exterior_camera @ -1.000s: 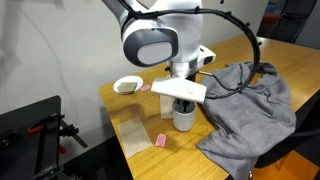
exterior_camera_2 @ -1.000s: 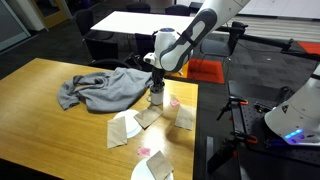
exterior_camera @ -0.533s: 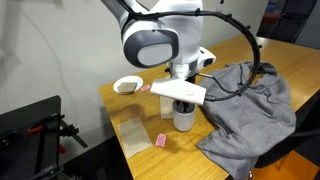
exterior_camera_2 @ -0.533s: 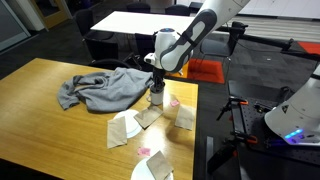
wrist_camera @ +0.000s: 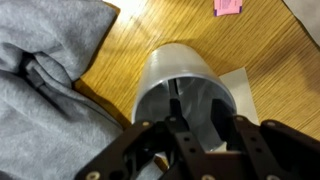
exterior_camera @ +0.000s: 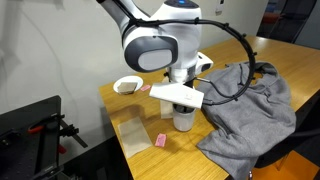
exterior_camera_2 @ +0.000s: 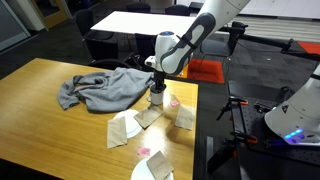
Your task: Put the marker in the mug on the table
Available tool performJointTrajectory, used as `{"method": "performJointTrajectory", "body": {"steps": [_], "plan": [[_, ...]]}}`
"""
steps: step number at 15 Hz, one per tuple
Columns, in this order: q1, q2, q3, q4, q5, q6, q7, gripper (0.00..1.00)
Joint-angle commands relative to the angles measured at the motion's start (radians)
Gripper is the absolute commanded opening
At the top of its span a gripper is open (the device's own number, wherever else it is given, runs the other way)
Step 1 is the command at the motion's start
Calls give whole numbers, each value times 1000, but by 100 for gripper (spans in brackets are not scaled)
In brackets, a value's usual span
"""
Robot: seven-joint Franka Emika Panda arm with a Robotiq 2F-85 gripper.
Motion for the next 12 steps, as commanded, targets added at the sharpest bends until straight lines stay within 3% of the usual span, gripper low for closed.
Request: {"method": "performJointTrajectory", "body": {"steps": [1,12], "plan": [[3,17,-2,20,-33,4,32,38],[-1,53,10,31,-67,75,23,39]]}}
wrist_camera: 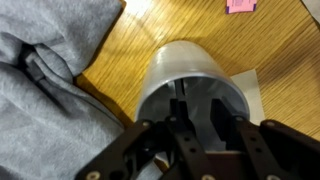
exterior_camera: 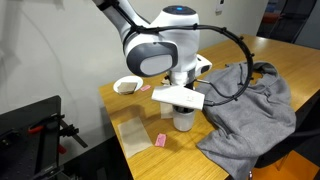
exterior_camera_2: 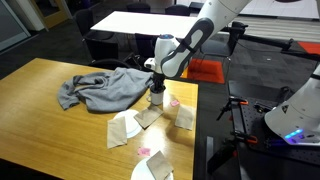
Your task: Put the marker in the mug on the table
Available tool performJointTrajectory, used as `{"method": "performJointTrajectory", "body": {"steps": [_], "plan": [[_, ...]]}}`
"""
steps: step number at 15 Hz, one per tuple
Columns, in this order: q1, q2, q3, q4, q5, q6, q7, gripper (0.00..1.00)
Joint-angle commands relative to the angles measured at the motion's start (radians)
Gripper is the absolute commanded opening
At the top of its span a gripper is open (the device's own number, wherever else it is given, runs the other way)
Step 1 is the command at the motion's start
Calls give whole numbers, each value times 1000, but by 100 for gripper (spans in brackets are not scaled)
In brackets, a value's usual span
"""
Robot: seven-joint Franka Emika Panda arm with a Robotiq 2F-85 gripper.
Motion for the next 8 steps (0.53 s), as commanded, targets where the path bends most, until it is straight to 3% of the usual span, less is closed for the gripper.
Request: {"method": "performJointTrajectory", "body": {"steps": [1,8], "plan": [[-6,24,14,20,-31,32,19,38],[-20,45,38,24,-49,96,8,38]]}}
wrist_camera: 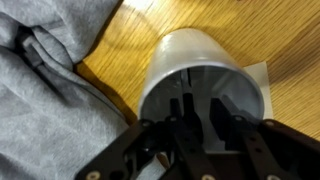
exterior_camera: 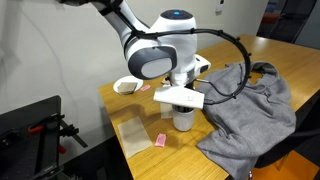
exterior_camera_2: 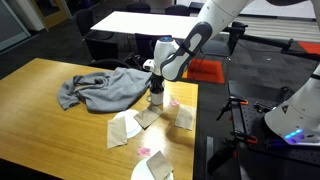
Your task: Put the marker in the mug on the table
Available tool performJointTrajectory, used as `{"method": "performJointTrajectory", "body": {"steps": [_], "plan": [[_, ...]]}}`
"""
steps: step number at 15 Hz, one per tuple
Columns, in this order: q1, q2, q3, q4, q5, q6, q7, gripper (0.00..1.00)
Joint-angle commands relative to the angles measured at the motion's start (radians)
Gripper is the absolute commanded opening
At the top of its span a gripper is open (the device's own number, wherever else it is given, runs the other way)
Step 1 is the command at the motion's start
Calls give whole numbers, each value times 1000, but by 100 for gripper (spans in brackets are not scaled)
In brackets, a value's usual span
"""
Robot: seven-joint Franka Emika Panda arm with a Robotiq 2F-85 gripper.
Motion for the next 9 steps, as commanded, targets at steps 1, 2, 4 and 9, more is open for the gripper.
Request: {"method": "performJointTrajectory", "body": {"steps": [1,2,4,9], "plan": [[-20,17,26,10,-33,46,9,36],[-21,20,28,11,-35,50,9,23],[-19,22,28,11,-45,50,10,5],[-6,-6,14,-22,-62,64,29,5]]}}
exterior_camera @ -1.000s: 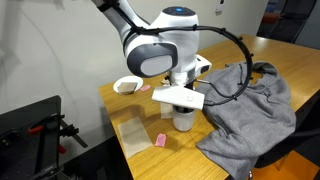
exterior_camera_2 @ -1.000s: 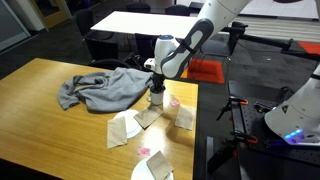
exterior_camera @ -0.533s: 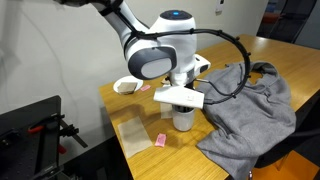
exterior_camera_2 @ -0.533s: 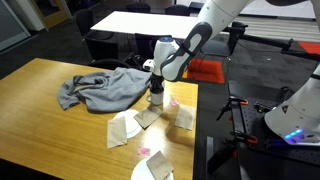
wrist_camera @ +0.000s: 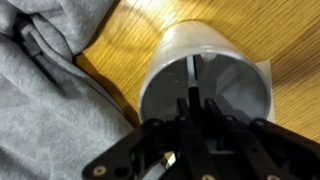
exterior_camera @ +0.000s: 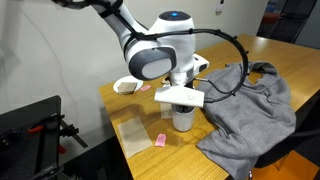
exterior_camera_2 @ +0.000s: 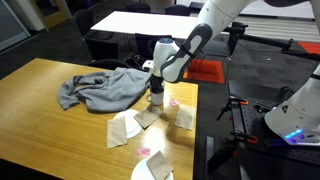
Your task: Put the marker in the mug on the table
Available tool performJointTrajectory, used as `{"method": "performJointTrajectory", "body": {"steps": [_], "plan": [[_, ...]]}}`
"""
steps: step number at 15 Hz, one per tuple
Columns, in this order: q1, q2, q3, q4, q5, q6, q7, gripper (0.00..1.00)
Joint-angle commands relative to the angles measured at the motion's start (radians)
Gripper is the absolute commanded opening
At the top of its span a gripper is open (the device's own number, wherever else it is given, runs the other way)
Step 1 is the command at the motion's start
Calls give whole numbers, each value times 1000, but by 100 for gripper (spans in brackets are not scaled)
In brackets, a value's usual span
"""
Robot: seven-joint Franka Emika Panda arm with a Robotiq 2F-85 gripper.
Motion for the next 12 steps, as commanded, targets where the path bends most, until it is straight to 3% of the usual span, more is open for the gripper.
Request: {"method": "performJointTrajectory", "body": {"steps": [1,12], "plan": [[-4,-23,6,-33,-30,47,31,5],[-50,-167,70,-158,-14,89,29,5]]}}
